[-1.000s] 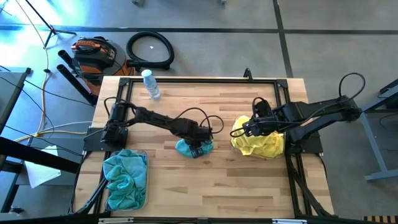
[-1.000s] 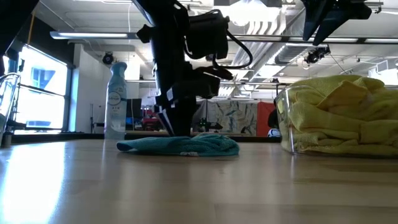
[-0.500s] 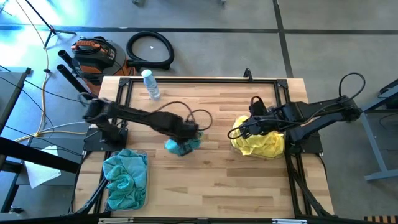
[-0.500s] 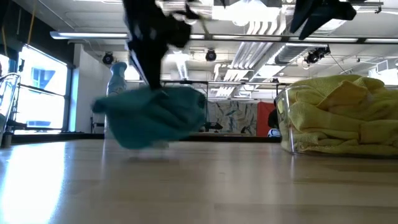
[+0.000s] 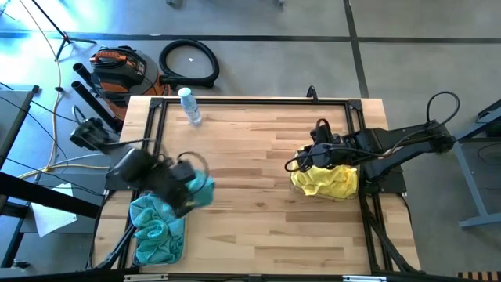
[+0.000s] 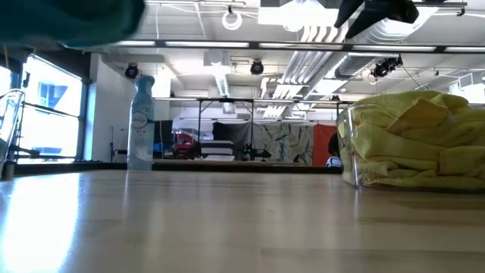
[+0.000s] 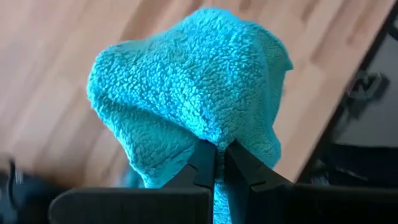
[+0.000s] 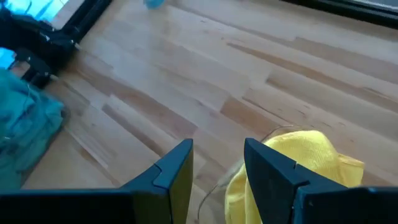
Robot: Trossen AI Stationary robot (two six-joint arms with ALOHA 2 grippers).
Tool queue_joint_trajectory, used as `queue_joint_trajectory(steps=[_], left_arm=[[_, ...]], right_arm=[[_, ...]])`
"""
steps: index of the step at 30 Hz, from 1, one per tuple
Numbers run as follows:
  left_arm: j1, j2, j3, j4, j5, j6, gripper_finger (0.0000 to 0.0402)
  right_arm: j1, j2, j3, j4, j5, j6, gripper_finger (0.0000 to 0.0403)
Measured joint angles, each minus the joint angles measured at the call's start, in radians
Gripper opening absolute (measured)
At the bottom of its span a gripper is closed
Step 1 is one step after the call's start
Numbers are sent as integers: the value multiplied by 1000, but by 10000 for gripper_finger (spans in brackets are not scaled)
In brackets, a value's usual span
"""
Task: Sort microfiber towel by color & place in baskets
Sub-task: Put the blue microfiber towel into the left transparent bin
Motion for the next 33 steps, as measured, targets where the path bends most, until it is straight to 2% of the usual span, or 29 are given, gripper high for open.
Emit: queue_joint_trajectory(steps=[3, 8, 17, 21, 23, 29, 33], left_arm=[[-130, -2, 42, -90, 18, -147, 0], [-309, 11, 48, -138, 82, -365, 0], [-487, 138, 42, -142, 207, -514, 0], [-512, 214, 42, -132, 301, -515, 0], [-515, 251, 42, -116, 305, -484, 0], [-480, 359, 42, -27, 202, -333, 0], [-479, 394, 42, -21, 113, -305, 0]], right_arm=[[0, 0, 0, 11, 13, 27, 142], [0, 20, 0, 15, 17, 59, 142], [0, 102, 0, 35, -1, 93, 142], [0, 137, 0, 72, -16, 92, 142], [0, 149, 0, 94, -22, 91, 142], [2, 169, 0, 150, -64, 90, 142], [26, 171, 0, 159, -68, 93, 142]])
